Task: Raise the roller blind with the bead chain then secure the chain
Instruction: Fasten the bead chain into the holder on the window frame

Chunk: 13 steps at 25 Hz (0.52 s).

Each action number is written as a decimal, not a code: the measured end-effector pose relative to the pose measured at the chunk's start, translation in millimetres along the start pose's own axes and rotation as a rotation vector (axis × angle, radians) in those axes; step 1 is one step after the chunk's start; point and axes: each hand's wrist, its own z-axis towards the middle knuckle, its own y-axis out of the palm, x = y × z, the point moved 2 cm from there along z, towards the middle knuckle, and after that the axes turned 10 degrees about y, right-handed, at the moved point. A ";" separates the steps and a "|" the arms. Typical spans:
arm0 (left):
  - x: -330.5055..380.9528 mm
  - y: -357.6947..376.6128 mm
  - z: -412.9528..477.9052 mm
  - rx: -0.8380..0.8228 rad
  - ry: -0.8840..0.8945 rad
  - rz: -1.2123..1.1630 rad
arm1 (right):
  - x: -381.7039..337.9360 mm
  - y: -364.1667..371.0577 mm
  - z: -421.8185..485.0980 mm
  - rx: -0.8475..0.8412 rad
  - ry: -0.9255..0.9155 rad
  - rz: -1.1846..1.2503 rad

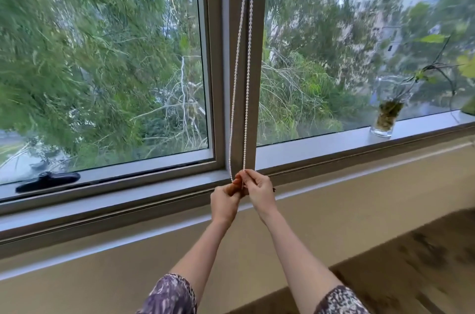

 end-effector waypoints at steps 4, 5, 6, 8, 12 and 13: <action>-23.8 -1.6 5.6 -0.014 -0.015 -0.018 | 22.7 7.6 16.2 0.005 0.035 0.013; -27.6 -0.7 7.3 -0.016 -0.019 -0.039 | 25.9 7.9 19.0 0.010 0.040 0.011; -30.0 0.2 9.3 -0.016 -0.022 -0.064 | 27.4 7.7 21.5 0.015 0.037 0.010; -32.0 3.6 14.8 -0.035 -0.027 -0.117 | 28.3 6.1 26.2 0.021 0.028 0.012; -32.1 12.8 17.9 -0.079 -0.043 -0.243 | 25.4 -8.6 30.6 -0.013 0.027 0.047; -32.5 15.7 17.2 -0.082 -0.037 -0.253 | 24.8 -14.3 31.2 -0.020 0.034 0.079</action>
